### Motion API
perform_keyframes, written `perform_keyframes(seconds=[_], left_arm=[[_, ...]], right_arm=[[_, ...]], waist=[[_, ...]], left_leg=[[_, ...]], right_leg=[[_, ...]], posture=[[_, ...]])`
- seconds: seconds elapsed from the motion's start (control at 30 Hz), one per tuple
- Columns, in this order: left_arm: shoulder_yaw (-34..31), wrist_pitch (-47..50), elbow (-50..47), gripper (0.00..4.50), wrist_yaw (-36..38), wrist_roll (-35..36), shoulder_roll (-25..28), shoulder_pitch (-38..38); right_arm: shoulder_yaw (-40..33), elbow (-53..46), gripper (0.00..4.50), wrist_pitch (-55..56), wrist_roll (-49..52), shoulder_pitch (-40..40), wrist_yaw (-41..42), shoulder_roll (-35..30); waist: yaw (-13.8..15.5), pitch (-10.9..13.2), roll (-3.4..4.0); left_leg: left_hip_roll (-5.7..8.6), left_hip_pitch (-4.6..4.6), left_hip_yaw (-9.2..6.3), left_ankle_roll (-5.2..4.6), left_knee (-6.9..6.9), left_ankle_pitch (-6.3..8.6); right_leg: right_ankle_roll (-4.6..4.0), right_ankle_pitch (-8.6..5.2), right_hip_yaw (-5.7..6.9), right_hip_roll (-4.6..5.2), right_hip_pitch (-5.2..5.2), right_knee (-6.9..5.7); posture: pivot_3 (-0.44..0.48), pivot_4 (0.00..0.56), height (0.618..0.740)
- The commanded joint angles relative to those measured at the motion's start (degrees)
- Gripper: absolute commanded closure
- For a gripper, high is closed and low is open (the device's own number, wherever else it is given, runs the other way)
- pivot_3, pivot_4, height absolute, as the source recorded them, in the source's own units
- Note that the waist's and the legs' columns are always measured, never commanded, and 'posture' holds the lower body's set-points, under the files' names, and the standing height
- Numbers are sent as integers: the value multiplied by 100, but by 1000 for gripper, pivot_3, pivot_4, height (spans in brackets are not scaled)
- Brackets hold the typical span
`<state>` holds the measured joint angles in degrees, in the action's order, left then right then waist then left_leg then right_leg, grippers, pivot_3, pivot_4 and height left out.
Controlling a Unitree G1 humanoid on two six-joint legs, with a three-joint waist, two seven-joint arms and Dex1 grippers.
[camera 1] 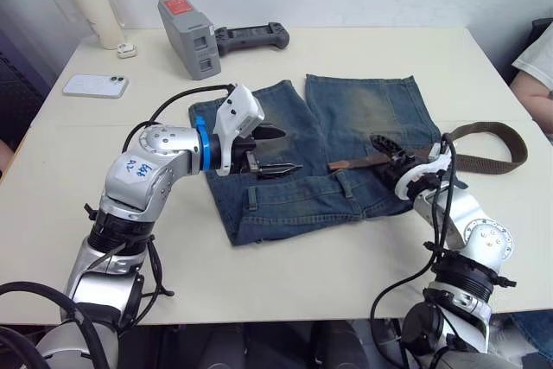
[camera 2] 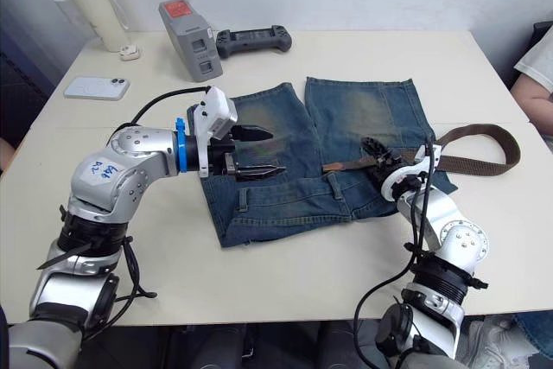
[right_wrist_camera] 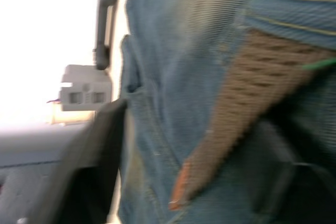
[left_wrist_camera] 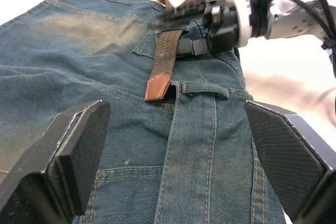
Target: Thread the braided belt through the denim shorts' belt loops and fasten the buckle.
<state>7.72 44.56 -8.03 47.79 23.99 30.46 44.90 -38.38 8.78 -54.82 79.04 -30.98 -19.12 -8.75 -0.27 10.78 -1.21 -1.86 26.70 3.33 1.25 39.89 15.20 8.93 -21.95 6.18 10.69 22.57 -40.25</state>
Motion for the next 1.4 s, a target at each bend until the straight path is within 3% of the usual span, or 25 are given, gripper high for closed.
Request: perform_keyframes(seconds=[0.03,0.1,0.3,0.53,0.67,0.8,1.1,1.4], left_arm=[[-74,-67,-119,0,1,-38,86,-36],[-55,-66,-111,0,3,-41,90,-75],[-27,-133,-83,0,29,-52,83,-126],[55,-223,51,0,110,-125,18,-69],[71,-261,97,0,154,-151,8,-55],[79,-277,116,0,172,-170,-7,-32],[74,-280,120,0,218,-197,-1,-8],[58,-262,133,0,239,-191,6,19]], right_arm=[[267,8,3425,32,-251,378,72,-34],[254,-104,4426,120,-92,426,65,14],[4,-633,4474,342,1118,449,-232,-11],[11,-1004,4474,184,2829,906,-33,-815],[343,-1231,4474,-150,2213,1502,1103,-1513],[549,-1264,4474,208,1598,1688,1684,-1589],[1087,-1472,4474,824,670,1627,1898,-1108],[1185,-1706,4474,950,337,1855,2282,-1111]], waist=[[2,-1,-1],[5,-14,-22],[25,-17,-29],[27,-7,-10],[27,-7,-10],[6,-8,-8],[29,-8,-8],[27,-8,-8]], left_leg=[[0,0,0,0,0,0],[-1,-1,-1,-1,1,0],[0,9,-13,-1,3,1],[0,16,-12,-2,3,1],[1,16,-10,-6,2,3],[0,14,-9,-6,1,3],[1,14,-12,-5,3,3],[1,14,-13,-5,1,3]], right_leg=[[0,0,0,0,0,0],[0,0,0,-1,-1,-1],[0,0,3,-1,0,1],[0,0,4,-1,2,10],[0,0,6,-2,0,16],[0,0,6,-2,0,16],[0,0,7,-2,-3,18],[0,0,8,-3,-3,18]], posture=[[0,150,664],[0,150,664],[0,150,664],[0,150,664],[0,150,664],[0,150,664],[0,150,664],[0,150,664]])
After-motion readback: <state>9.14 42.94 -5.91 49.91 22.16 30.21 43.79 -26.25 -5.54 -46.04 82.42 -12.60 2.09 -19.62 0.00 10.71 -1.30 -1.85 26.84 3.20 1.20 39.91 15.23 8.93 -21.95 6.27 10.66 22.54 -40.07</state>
